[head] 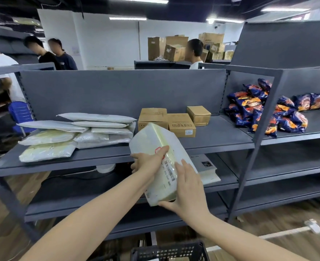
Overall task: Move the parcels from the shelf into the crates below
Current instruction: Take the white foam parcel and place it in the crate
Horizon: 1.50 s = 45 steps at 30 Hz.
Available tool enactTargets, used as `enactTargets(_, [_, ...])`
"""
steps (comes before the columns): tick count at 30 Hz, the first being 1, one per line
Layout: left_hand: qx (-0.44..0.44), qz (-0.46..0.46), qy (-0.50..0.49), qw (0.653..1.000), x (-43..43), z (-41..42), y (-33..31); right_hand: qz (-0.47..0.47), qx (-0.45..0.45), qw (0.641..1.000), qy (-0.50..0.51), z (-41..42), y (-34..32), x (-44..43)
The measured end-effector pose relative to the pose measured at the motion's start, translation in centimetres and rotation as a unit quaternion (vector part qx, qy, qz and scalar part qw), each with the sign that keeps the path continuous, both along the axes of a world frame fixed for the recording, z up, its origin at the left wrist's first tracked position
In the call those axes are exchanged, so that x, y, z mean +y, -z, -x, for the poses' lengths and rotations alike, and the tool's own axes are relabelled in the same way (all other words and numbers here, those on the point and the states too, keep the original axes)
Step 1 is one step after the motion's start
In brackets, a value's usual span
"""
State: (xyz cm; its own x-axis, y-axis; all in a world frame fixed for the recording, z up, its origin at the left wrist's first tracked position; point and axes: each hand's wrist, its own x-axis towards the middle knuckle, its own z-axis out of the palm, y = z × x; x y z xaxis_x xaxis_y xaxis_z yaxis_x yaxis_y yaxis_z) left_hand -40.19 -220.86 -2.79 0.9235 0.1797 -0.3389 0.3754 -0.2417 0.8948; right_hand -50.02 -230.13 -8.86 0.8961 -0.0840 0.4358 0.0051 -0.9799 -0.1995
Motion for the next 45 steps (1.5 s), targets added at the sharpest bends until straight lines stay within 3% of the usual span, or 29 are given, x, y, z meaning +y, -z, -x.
enactTargets(5, [0.055, 0.089, -0.031, 0.994, -0.2, -0.2, 0.3, 0.064, -0.052, 0.997, 0.014, 0.2, 1.1, -0.7])
enactTargets(9, [0.073, 0.132, -0.018, 0.988, -0.7, 0.5, 0.3, 0.081, -0.041, 0.996, 0.013, -0.3, 1.7, -1.5])
enactTargets(16, [0.138, 0.188, 0.038, 0.972, -1.0, 0.7, -0.5, 0.075, -0.064, 0.992, -0.072, -0.8, 0.8, -3.9])
enactTargets(20, [0.060, 0.160, 0.081, 0.982, -0.2, 0.5, -0.7, 0.028, -0.082, 0.991, -0.105, -1.3, -0.6, -5.4])
enactTargets(24, [-0.116, -0.009, 0.108, 0.987, 2.0, -0.8, 0.2, -0.061, -0.065, 0.984, -0.156, -1.9, -2.2, -7.8])
enactTargets(27, [-0.226, -0.251, 0.133, 0.932, 4.7, -1.5, -0.6, -0.097, -0.040, 0.976, -0.190, -1.9, -4.0, -9.4])
enactTargets(28, [-0.273, -0.265, 0.178, 0.908, 5.7, -1.8, -1.1, -0.099, -0.030, 0.975, -0.199, -1.9, -4.6, -9.8])
enactTargets(30, [-0.333, -0.186, 0.342, 0.859, 7.3, -2.3, -2.0, -0.097, -0.005, 0.971, -0.217, -1.9, -5.5, -10.4])
enactTargets(32, [-0.334, -0.263, 0.425, 0.799, 8.5, -2.1, -2.5, -0.078, 0.013, 0.968, -0.236, -1.9, -5.9, -10.7])
enactTargets(34, [-0.337, -0.399, 0.414, 0.745, 9.4, -2.2, -2.7, -0.050, 0.021, 0.966, -0.252, -1.9, -6.0, -10.5])
enactTargets(38, [-0.363, -0.574, 0.407, 0.610, 10.0, -2.6, -2.0, -0.042, 0.029, 0.963, -0.263, -1.5, -5.8, -9.8])
enactTargets(43, [-0.438, -0.606, 0.399, 0.531, 10.4, -1.1, -2.0, -0.006, 0.065, 0.961, -0.269, -0.9, -5.7, -9.1])
enactTargets(45, [-0.480, -0.581, 0.397, 0.524, 10.5, -0.9, -1.4, 0.014, 0.080, 0.963, -0.257, -0.7, -5.3, -9.0])
